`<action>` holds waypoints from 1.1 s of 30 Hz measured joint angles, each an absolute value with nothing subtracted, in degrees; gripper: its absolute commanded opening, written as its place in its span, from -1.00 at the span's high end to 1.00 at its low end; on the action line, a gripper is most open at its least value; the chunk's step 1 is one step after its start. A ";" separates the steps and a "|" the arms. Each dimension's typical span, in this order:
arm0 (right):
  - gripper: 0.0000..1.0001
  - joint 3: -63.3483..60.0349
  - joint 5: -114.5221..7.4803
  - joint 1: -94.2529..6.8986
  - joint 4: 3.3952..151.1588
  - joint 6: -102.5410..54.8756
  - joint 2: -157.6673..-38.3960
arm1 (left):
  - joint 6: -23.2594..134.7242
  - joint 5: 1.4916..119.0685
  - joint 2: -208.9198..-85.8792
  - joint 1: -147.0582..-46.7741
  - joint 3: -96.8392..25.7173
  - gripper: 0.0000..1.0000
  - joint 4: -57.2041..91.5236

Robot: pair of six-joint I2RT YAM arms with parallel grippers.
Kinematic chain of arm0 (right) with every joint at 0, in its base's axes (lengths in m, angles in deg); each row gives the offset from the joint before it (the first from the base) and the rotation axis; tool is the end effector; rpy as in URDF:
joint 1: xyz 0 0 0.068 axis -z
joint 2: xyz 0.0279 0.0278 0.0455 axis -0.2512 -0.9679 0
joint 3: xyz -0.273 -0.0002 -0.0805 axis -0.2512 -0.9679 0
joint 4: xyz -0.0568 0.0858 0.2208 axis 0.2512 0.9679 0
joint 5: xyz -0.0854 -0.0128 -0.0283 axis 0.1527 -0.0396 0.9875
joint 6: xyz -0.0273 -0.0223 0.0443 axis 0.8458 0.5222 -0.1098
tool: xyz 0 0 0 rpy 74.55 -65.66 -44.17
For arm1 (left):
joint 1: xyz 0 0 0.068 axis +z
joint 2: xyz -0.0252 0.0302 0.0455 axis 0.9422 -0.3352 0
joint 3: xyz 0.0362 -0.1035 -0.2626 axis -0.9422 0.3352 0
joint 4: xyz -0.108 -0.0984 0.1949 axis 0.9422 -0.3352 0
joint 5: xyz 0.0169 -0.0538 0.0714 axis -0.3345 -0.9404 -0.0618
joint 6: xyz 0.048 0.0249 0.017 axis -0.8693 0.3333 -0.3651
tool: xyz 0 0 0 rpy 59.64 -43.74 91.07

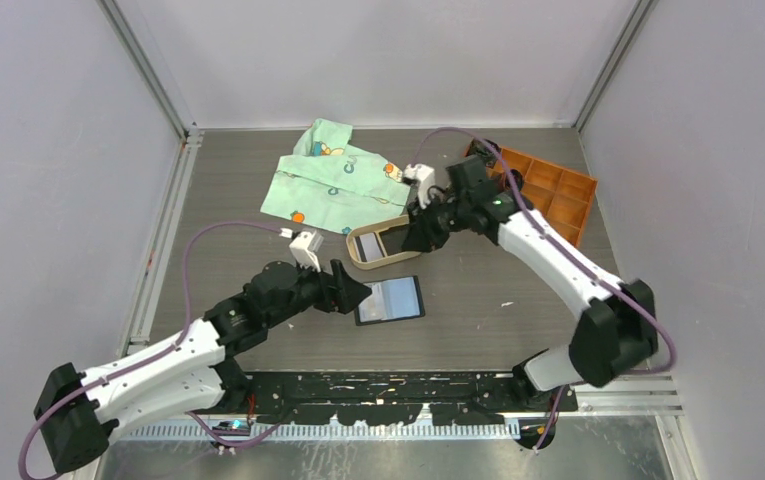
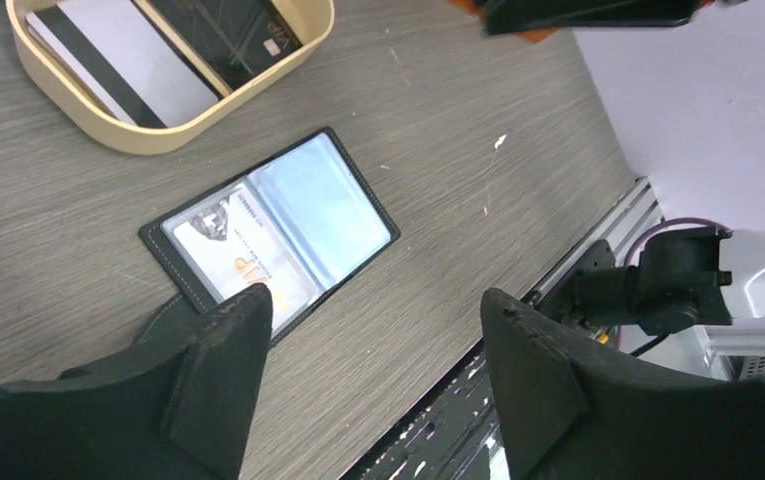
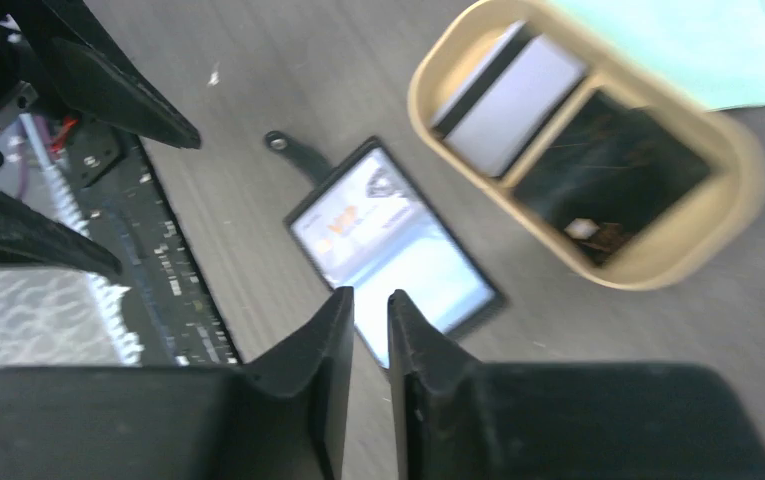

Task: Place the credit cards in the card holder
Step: Insert the credit card into the card holder.

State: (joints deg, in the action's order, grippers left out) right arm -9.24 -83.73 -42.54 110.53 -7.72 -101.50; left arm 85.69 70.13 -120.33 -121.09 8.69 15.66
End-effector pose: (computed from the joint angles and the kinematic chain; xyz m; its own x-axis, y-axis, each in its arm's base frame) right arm 0.2487 0.1598 0.3008 -0.5552 -0.4395 -0.7061 -0.8167 0.4484 0.3631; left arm 0.1123 -0.1355 0.2587 -0.6626 -0.2371 -0.7104 0.4240 0.6632 -0.6168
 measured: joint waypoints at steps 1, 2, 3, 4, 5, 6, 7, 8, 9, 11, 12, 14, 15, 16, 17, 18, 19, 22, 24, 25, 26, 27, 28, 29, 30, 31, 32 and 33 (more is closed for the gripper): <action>0.00 -9.24 -83.09 -41.40 110.48 -7.30 -99.21 | 85.87 70.39 -119.63 -121.00 8.69 -0.60 15.70; -0.39 -9.24 -82.26 -40.33 110.31 -6.89 -96.81 | 85.98 70.65 -119.06 -121.00 8.69 -0.62 15.70; -0.87 -9.24 -81.30 -39.37 109.98 -6.43 -94.62 | 86.00 70.96 -118.69 -120.96 8.69 -0.63 15.70; -0.97 -9.24 -80.42 -38.60 109.57 -6.41 -92.94 | 86.02 71.42 -118.43 -120.90 8.66 -0.64 15.70; -0.99 -9.37 -79.29 -37.88 108.49 -6.06 -91.12 | 85.95 71.66 -118.36 -120.90 8.62 -0.64 15.68; -0.99 -9.59 -78.35 -37.55 106.94 -6.17 -89.79 | 85.87 71.94 -118.43 -120.83 8.40 -0.65 15.39; -0.99 -9.83 -77.91 -37.40 105.15 -6.65 -88.74 | 85.67 72.03 -118.69 -120.68 7.83 -0.65 14.94; -0.95 -9.85 -78.04 -37.16 103.75 -7.22 -88.41 | 85.43 72.14 -119.06 -120.61 6.96 -0.67 14.39; -0.89 -9.52 -78.70 -36.92 102.77 -8.13 -88.70 | 85.15 72.18 -119.52 -120.55 5.84 -0.68 13.76; -0.83 -7.95 -80.75 -36.81 101.81 -10.28 -91.28 | 83.97 72.29 -120.66 -120.50 2.72 -0.73 12.27; -0.83 -7.40 -81.69 -36.81 100.67 -11.65 -92.98 | 83.55 72.38 -120.92 -120.44 1.58 -0.76 11.83; -0.77 -7.58 -82.74 -36.90 97.54 -14.78 -95.58 | 82.24 72.51 -121.09 -120.17 -0.45 -0.81 11.31; -0.72 -7.93 -83.05 -36.99 96.12 -16.22 -96.76 | 81.43 72.62 -121.09 -119.93 -1.11 -0.83 11.24; -0.65 -8.06 -83.11 -37.07 95.29 -17.44 -97.61 | 80.95 72.75 -121.09 -119.67 -1.48 -0.84 11.13; -0.60 -8.08 -83.27 -37.18 94.35 -18.97 -98.68 | 80.29 72.99 -121.16 -119.23 -1.87 -0.84 10.63; -0.55 -8.04 -83.44 -37.20 93.33 -20.61 -99.87 | 79.51 73.16 -121.34 -118.64 -2.26 -0.82 10.02; -0.49 -7.73 -83.68 -37.31 92.65 -22.56 -101.40 | 78.48 73.30 -121.84 -117.59 -3.18 -0.80 8.84; -0.29 -6.03 -84.03 -37.64 91.51 -26.62 -106.47 | 76.88 72.03 -124.59 -113.27 -6.31 -0.66 6.65; -0.18 -3.91 -84.18 -37.93 91.66 -28.98 -110.86 | 76.60 69.10 -127.76 -108.41 -9.24 -0.56 5.80; -0.17 -2.92 -84.12 -38.04 91.91 -29.71 -112.56 | 76.64 67.28 -129.42 -106.01 -10.48 -0.52 5.73; -0.17 -0.78 -84.03 -38.08 92.93 -30.86 -115.62 | 76.93 65.34 -131.08 -103.80 -11.49 -0.45 5.78; -0.14 -0.43 -84.01 -38.12 93.02 -31.00 -116.13 | 77.36 62.69 -133.18 -101.05 -12.56 -0.37 5.97; -0.12 0.79 -83.86 -38.17 93.65 -31.61 -117.83 | 78.22 60.51 -135.15 -98.97 -13.19 -0.29 6.43; -0.09 1.71 -83.73 -38.19 94.11 -32.13 -119.10 | 78.96 58.30 -137.33 -97.09 -13.74 -0.21 6.74; -0.08 2.32 -83.44 -38.23 94.48 -32.55 -120.08 | 80.01 56.51 -139.65 -95.61 -14.33 -0.14 6.65; -0.08 2.85 -83.29 -38.25 94.96 -32.94 -120.89 | 80.58 54.96 -142.17 -94.47 -15.16 -0.12 6.32; -0.08 3.39 -83.09 -38.47 95.53 -33.31 -121.70 | 81.32 53.36 -144.94 -93.88 -16.21 -0.09 6.02; -0.07 3.98 -82.81 -38.52 96.06 -33.47 -122.40 | 81.43 51.94 -147.39 -93.68 -17.32 -0.07 5.62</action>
